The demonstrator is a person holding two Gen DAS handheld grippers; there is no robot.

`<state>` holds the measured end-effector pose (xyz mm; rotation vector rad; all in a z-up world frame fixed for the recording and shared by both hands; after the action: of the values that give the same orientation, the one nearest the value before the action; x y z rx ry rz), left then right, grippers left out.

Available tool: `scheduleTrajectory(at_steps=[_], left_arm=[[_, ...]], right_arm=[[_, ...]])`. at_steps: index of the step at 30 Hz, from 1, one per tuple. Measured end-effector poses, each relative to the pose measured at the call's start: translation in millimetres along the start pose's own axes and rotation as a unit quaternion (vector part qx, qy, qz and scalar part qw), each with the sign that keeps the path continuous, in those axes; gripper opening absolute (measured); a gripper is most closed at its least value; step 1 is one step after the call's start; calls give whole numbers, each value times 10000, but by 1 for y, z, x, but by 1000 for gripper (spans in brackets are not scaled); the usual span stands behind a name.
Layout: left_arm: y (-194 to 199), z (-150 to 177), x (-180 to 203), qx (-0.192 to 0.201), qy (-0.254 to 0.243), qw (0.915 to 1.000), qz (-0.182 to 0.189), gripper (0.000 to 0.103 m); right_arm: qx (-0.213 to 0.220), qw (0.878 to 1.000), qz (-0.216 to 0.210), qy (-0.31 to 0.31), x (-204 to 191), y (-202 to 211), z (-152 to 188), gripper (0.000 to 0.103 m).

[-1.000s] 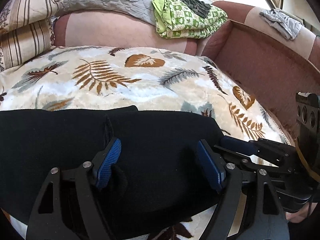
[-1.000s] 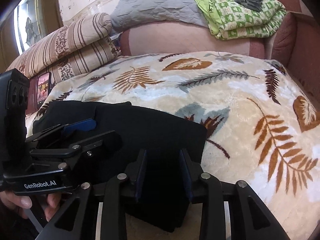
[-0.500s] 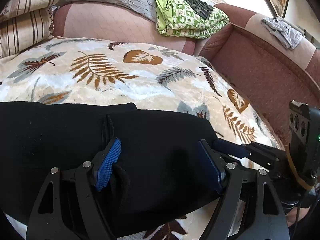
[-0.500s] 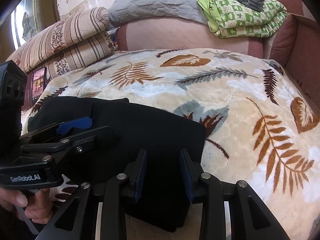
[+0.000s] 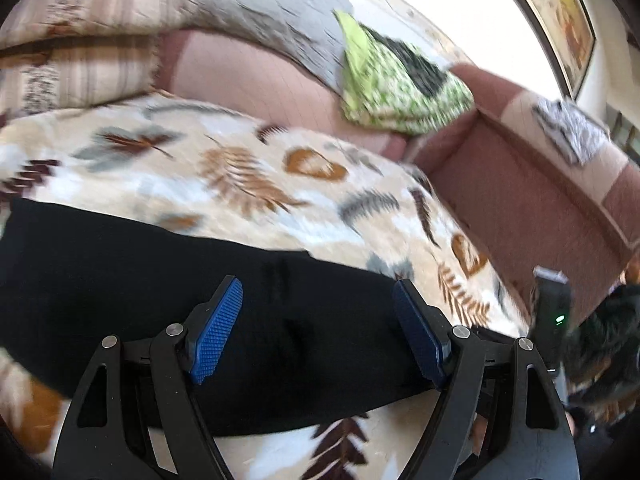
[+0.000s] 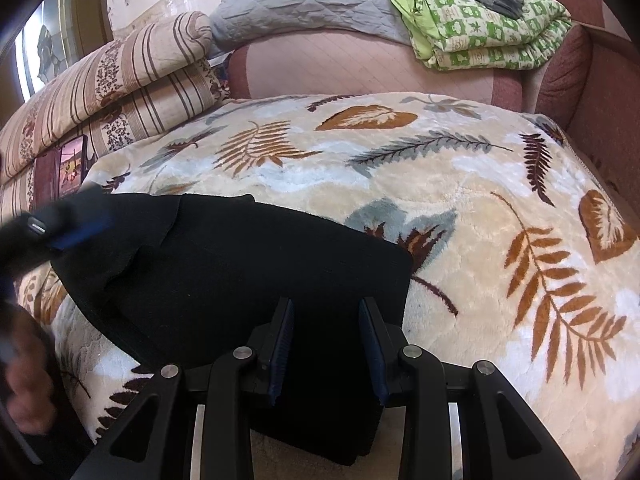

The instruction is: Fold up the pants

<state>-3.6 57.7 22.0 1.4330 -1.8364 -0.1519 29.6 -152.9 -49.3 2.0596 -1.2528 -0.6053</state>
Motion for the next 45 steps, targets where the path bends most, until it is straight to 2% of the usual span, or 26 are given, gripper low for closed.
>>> scheduleTrajectory(at_steps=[4, 8, 11, 13, 15, 17, 18, 20, 22, 24, 27, 31, 35, 38, 45], left_arm=[[51, -15, -44, 415, 535, 9976, -173, 78], [98, -20, -101, 654, 1376, 9878, -329, 78], [121, -11, -153, 577, 2321, 9699, -461, 78], [123, -1, -186, 458, 3089, 9492, -394, 78], [118, 7, -206, 340, 3626, 9310, -239, 78], [118, 5, -209, 355, 3764, 9257, -79, 78], [115, 4, -211, 352, 3890, 9205, 115, 78], [102, 4, -211, 178, 4053, 9133, 347, 78], [89, 6, -212, 38, 4080, 9122, 388, 78], [79, 7, -213, -38, 4087, 9121, 325, 78], [75, 4, -209, 95, 3984, 9168, 247, 78], [80, 6, -208, 163, 4088, 9125, 69, 78], [86, 8, -209, 130, 4027, 9148, -297, 78], [80, 6, -218, 242, 4052, 9133, -337, 78], [69, -4, -215, 439, 3697, 9277, -284, 78]], right_arm=[[-11, 10000, 46, 5, 0, 0, 0, 33], [-24, 10000, 84, 15, -1, 0, 1, 33], [-52, 9998, 182, 63, -3, 1, -1, 33], [6, 9994, 300, 165, -6, 5, -4, 32], [243, 9988, 389, 163, -5, 14, -9, 32], [554, 9967, 592, 35, 4, 26, -15, 32], [656, 9954, 694, -52, 9, 31, -16, 32], [811, 9917, 935, -353, 27, 40, -18, 32], [816, 9879, 1078, -757, 47, 43, -16, 32], [716, 9857, 1030, -1122, 63, 39, -13, 32], [528, 9828, 907, -1517, 78, 32, -3, 32], [443, 9833, 953, -1483, 79, 30, 1, 32], [367, 9816, 1069, -1536, 82, 27, 4, 32], [179, 9785, 1052, -1767, 89, 18, 10, 32], [9, 9751, 978, -1990, 96, 9, 22, 33]])
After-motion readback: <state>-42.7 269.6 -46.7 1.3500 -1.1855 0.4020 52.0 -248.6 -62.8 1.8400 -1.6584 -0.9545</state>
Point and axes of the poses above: each gripper's, at about its wrist camera, not at the fingertips, and y roughly against the way its jaws point, x to its right, z to its underside, the point moved 4 cm from there along -y, roughly the way its jaws point, and after that the axes turned 5 degrees about y, right-handed, at the moved point
